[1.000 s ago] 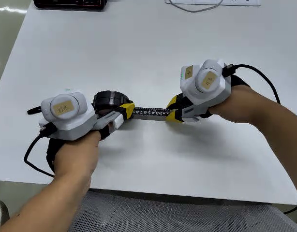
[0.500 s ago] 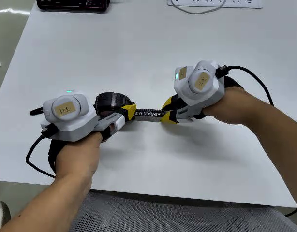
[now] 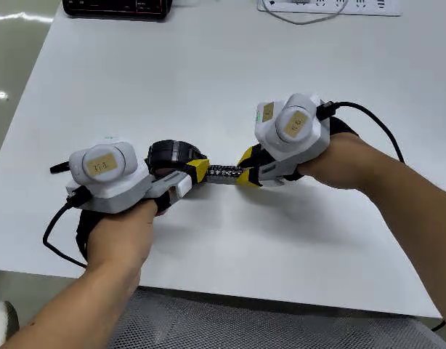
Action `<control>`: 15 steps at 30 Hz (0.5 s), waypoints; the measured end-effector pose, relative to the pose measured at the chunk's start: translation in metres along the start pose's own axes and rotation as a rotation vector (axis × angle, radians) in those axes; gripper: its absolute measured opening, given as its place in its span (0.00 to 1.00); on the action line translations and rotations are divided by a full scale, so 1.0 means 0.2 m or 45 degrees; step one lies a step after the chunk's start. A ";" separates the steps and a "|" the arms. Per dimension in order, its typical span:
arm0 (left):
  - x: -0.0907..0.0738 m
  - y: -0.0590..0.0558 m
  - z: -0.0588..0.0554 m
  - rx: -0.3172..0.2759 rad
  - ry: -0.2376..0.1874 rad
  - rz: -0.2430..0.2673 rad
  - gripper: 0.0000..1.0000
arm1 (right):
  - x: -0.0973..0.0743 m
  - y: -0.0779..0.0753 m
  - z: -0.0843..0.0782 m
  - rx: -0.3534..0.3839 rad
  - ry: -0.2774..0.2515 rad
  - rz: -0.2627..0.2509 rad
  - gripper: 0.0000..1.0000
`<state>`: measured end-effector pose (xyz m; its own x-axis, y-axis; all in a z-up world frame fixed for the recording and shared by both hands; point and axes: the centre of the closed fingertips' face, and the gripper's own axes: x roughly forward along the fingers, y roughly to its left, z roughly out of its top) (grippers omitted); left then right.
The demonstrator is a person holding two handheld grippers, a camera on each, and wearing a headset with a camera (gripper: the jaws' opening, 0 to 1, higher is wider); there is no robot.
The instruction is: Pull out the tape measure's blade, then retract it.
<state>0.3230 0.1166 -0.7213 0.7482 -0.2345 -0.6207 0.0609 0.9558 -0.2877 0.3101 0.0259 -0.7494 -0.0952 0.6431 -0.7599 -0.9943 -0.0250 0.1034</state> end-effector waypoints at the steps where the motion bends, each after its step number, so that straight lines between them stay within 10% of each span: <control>1: 0.00 0.00 0.00 -0.001 0.000 0.000 0.56 | 0.00 0.00 0.00 0.001 -0.002 -0.001 0.10; 15: 0.00 0.01 0.00 -0.010 -0.001 -0.007 0.56 | 0.05 0.00 0.06 0.000 -0.027 -0.004 0.10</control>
<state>0.3235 0.1175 -0.7219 0.7482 -0.2398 -0.6186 0.0601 0.9531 -0.2967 0.3093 0.0425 -0.7494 -0.0911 0.6595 -0.7462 -0.9946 -0.0231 0.1010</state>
